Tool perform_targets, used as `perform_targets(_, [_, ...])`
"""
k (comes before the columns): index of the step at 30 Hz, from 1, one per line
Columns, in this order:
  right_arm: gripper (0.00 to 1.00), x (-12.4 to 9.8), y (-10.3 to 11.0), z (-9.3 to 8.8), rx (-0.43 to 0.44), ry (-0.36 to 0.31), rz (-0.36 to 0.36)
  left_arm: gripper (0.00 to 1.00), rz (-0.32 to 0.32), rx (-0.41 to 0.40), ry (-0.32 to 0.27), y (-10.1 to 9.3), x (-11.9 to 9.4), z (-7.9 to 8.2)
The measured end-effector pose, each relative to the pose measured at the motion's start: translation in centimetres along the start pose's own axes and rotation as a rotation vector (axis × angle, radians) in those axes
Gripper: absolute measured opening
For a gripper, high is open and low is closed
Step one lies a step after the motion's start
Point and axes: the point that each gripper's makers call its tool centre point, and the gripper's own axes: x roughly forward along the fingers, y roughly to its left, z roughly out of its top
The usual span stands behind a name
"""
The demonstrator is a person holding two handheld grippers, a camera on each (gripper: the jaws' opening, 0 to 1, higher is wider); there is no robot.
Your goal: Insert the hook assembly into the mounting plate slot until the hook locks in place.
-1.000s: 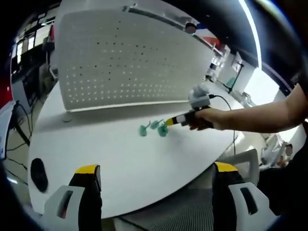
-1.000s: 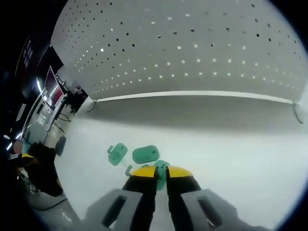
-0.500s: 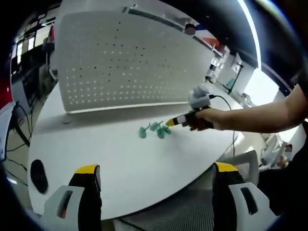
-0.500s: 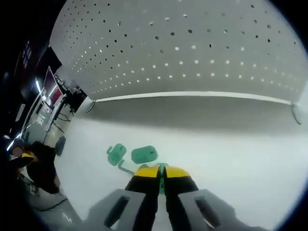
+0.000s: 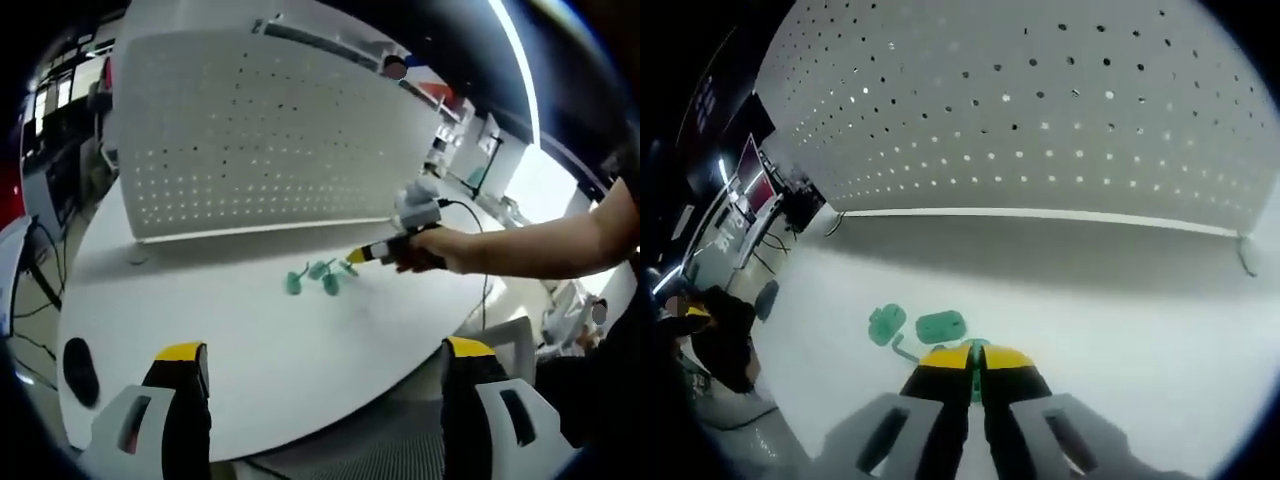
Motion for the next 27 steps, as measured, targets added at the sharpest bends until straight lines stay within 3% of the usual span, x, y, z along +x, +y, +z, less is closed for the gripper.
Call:
perform_targets(4, [0.00,-0.8,0.2,0.7,0.045,-0.044,-0.001,0.98,0.003,0.000,-0.006,0.2,-0.1,0.2])
perform_targets(19, [0.00,-5.6,3.2,3.5,0.014,-0.196,0.021,0.97,-0.011,0.024,-0.040,-0.2,-0.6,2.0])
perform_targets(27, [0.00,-8.6,4.9,4.9,0.004,-0.269,0.046,0.97,-0.032,0.058,-0.077,-1.1,-0.6,4.1])
